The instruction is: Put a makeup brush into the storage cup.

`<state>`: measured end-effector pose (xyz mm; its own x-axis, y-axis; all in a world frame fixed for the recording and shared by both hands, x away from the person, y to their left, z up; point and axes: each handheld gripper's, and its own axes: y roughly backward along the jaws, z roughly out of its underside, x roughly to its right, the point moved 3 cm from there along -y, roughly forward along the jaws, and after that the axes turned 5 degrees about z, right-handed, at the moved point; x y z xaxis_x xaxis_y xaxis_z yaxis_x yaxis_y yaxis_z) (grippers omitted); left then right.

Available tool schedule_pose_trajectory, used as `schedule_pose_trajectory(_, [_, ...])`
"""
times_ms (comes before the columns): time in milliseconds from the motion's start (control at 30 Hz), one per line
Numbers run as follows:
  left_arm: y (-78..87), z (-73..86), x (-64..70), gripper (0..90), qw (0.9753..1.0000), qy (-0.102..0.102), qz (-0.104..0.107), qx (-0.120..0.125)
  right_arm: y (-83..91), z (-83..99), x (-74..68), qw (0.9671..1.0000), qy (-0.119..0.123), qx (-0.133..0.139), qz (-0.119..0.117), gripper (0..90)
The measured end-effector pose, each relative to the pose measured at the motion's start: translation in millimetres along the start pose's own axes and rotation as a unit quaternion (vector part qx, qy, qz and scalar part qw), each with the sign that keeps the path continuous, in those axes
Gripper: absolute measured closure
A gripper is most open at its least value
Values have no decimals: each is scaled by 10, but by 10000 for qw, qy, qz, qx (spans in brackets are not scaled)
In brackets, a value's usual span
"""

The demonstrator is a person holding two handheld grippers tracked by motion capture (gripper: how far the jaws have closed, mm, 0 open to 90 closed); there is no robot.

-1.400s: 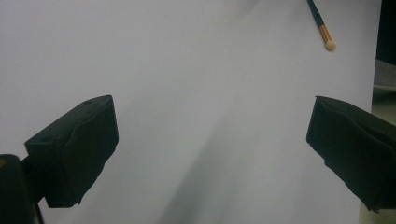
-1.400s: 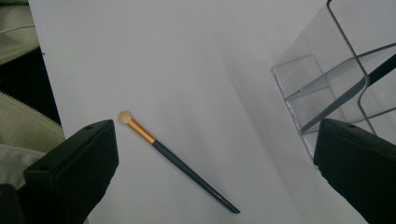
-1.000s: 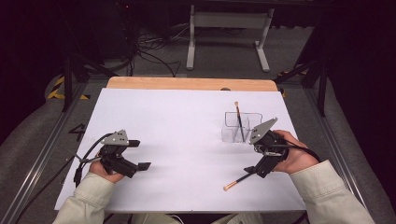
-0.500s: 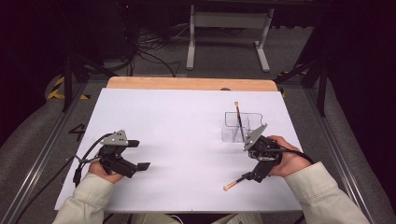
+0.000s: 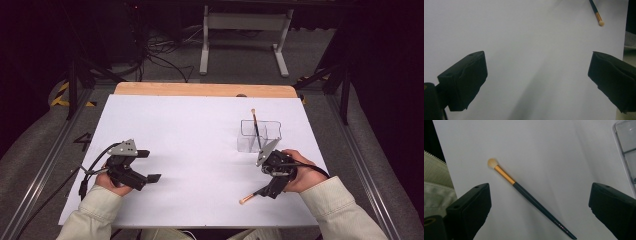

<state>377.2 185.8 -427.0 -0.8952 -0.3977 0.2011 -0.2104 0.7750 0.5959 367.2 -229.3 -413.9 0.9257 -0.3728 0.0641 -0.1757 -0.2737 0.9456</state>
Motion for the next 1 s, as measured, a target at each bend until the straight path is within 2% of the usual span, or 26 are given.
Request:
schedule_pose_trajectory(800, [-1,1,5,28,10000,0,42,4,-261,98,-26,9993,89,-347,73,123])
schedule_pose_trajectory(967, [-6,2,7,28,10000,23,46,11,-298,106,-24,9987,126,-487,110,153])
schedule_pose_trajectory(1000, [-10,2,5,28,10000,8,44,4,-316,113,-18,9981,141,-587,115,176])
